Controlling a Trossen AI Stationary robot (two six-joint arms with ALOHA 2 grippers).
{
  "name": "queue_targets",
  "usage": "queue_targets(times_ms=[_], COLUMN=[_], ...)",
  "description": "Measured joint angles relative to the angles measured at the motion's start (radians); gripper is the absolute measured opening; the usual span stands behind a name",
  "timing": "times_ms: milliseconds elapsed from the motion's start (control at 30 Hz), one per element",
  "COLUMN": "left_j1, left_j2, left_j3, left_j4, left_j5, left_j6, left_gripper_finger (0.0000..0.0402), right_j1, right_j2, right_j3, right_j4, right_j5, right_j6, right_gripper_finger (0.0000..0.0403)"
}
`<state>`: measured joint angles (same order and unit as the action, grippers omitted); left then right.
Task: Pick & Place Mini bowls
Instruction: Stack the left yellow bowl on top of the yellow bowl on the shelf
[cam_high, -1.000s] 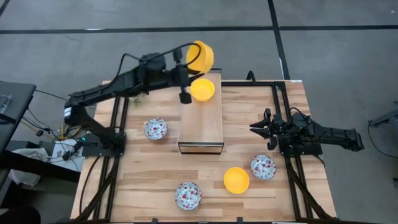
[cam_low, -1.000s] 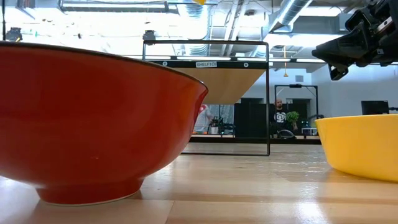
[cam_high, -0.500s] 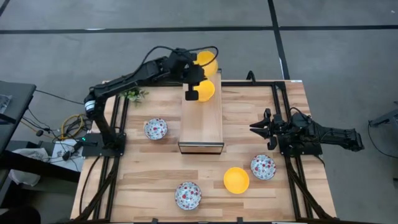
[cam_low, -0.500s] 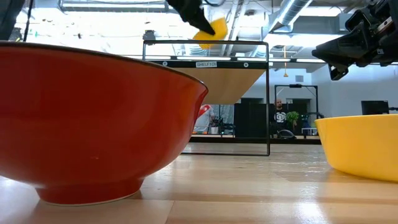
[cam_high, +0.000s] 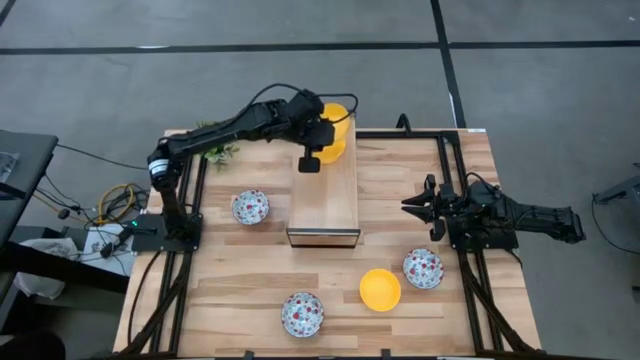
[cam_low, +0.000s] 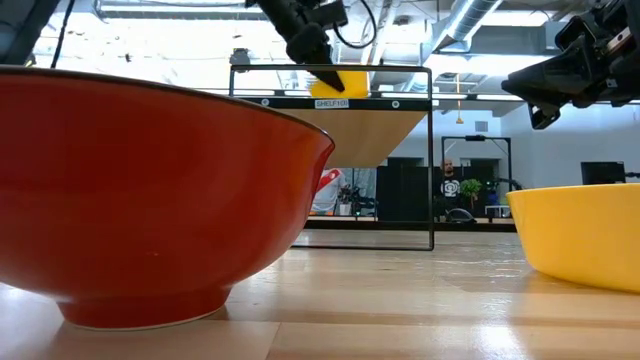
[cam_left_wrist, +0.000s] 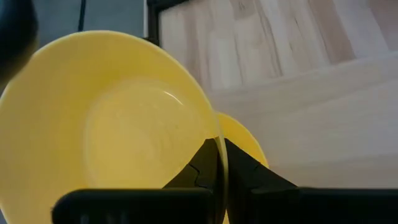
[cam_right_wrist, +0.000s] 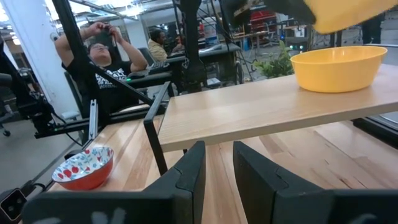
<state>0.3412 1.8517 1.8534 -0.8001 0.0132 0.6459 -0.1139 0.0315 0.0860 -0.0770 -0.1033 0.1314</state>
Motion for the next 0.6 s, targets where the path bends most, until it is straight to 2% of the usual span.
queue_targets(times_ms=[233,600], left_j1=[-0.006,-0.005], left_j2=[0.043,0.039], left_j3=[0.000,0.000], left_j4=[-0.044,-0.119], left_j5=[0.011,0.007], left_j6=[0.000,-0.007], left_gripper_finger=[0.0008,0.0008], right_j1=[0.000,0.000], right_j2=[0.001,0.001], right_j3=[0.000,0.000], right_j4=[-0.004,-0.023], right_j5=[-0.001,0.000], right_j6=[0.000,0.000], right_gripper_finger=[0.0071,0.0071])
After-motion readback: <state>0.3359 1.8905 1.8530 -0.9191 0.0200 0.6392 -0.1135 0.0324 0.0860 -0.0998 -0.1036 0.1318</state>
